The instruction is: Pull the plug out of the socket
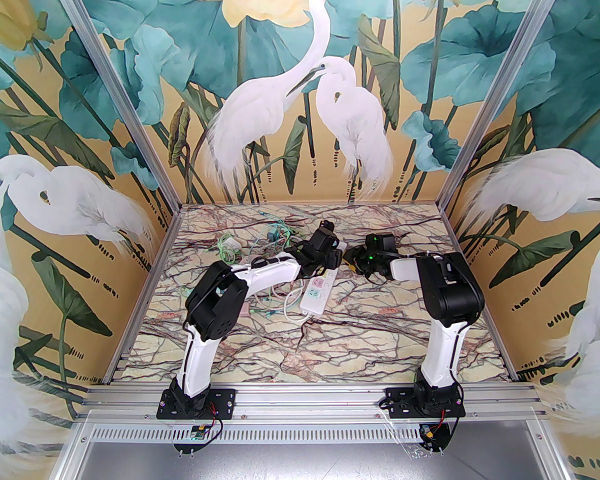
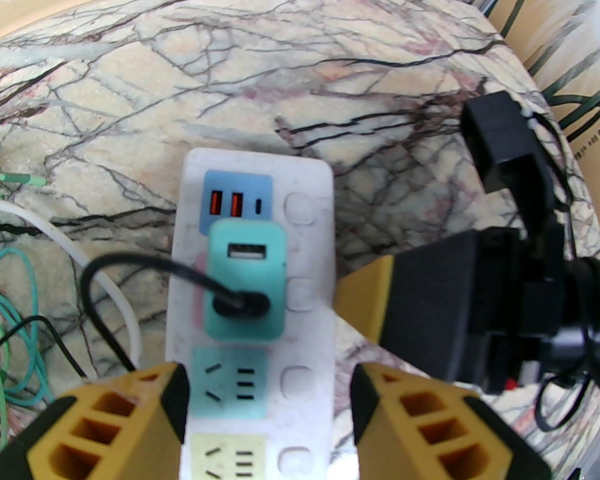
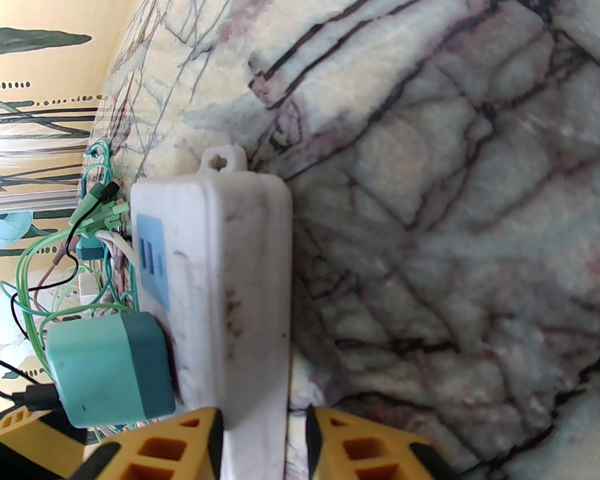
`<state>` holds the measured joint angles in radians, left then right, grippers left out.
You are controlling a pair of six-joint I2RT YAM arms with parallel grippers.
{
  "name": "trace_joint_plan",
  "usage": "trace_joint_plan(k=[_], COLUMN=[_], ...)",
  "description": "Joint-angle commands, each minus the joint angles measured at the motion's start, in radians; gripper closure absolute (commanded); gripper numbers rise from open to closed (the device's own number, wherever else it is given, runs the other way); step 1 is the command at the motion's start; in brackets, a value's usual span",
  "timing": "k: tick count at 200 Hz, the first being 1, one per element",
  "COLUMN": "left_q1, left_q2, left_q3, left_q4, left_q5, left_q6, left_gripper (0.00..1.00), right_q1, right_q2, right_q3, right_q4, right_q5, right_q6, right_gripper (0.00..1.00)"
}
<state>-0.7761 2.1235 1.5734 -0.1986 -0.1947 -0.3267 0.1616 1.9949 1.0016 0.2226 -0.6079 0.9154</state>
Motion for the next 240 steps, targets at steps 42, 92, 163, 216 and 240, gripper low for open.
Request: trace_joint_plan(k=[42, 92, 163, 216, 240], left_q1=[0.018, 0.023, 0.056, 0.055, 0.031], left_q2=[0.109, 0.133, 0.074, 0.047, 0.056], left_q3=[0.116, 0.117, 0.108, 0.117, 0.128], left_q4=[-0.061, -0.063, -0.063, -0.068, -0.091], left_q5=[-0.008, 0.002, 0.114, 0.126, 0.068], left_q6=[0.045, 0.066, -0.031, -0.015, 0.020], left_gripper=[0.43, 0.61, 0.87, 0.88, 0.88], right_q1=[0.003, 0.005, 0.004, 0.010, 0.012], right_q2=[0.041, 0.057, 0.071, 0.074, 0.071], right_q3=[0.024, 0.036, 0.064, 0.075, 0.075], right_q4=[0.008, -0.024, -0.132, -0.159, -0.144], right_q5=[0.000, 0.011, 0.069, 0.081, 0.065], right_q6=[0.004, -0.001, -0.027, -0.040, -0.042], right_gripper=[0.65, 0.65, 0.65, 0.65, 0.65])
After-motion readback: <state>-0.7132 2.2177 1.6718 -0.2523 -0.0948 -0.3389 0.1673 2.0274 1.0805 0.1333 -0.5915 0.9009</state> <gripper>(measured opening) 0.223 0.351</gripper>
